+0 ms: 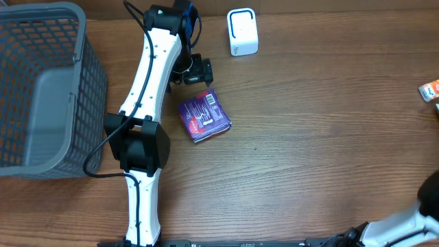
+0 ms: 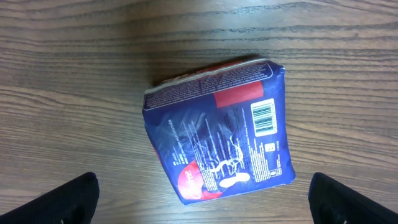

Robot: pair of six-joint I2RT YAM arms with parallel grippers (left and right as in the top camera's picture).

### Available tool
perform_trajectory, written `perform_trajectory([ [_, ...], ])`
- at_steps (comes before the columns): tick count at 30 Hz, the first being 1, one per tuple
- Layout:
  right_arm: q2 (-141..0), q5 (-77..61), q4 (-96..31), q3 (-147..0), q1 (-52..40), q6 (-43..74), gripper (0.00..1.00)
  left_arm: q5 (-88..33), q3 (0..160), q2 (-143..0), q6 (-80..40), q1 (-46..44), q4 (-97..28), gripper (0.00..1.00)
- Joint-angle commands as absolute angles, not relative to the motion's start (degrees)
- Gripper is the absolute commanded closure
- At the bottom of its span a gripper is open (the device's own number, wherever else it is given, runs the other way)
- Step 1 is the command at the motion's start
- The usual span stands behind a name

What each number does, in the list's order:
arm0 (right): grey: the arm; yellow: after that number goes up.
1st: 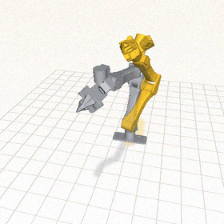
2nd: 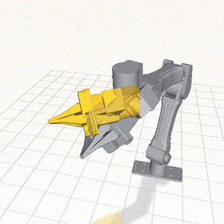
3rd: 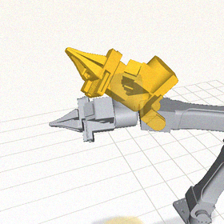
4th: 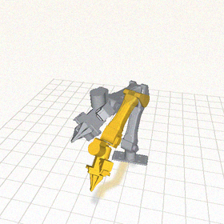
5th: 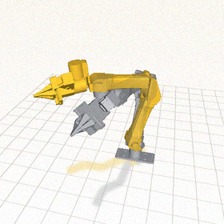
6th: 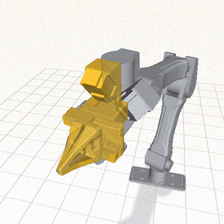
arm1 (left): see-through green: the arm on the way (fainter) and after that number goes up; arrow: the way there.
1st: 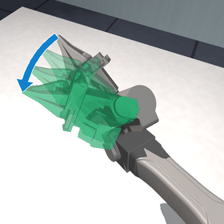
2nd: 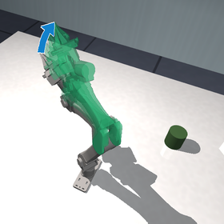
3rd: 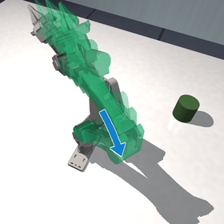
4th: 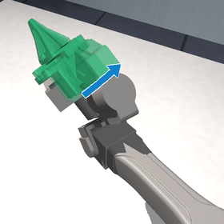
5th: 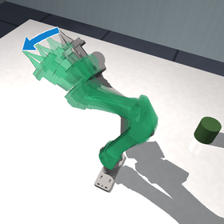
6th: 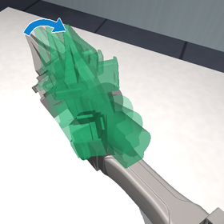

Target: Scan the item barcode

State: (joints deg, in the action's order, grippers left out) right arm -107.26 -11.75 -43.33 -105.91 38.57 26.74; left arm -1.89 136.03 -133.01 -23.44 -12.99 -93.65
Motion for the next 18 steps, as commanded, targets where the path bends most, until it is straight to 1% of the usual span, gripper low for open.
perform_trajectory([
  [1,-104.57,-34.48,-47.88,-106.26,38.17,26.57,0.13,-2.37,136.97,-133.03,-23.33,-12.8,-93.78,0.0],
  [2,-104.6,-38.2,-49.93,-106.19,37.74,26.55,0.13,-2.37,136.97,-133.03,-23.33,-12.8,-93.78,0.0],
  [4,-104.9,-40.75,-54.13,-105.97,36.34,26.48,0.13,-2.37,136.97,-133.03,-23.33,-12.8,-93.78,0.0],
  [8,-105.01,-40.8,-61.47,-104.36,31.09,18.41,0.13,-2.37,136.97,-133.03,-23.31,-12.8,-93.8,0.0],
  [11,-105.01,-40.6,-65.14,-102.35,25.21,11.29,0.09,-2.37,136.97,-133.03,-23.33,-12.8,-93.78,0.0],
  [14,-105.06,-40.58,-66.57,-100.22,18.92,7.05,0.07,-2.37,136.97,-133.03,-23.33,-12.8,-93.78,0.0],
  [16,-105.08,-39.99,-66.0,-98.48,14.63,7.01,0.05,-2.37,136.97,-133.03,-23.31,-12.8,-93.8,0.0],
  [18,-105.23,-39.18,-64.84,-97.01,10.61,7.03,0.0,-2.37,136.97,-133.03,-23.33,-12.8,-93.78,0.0],
])
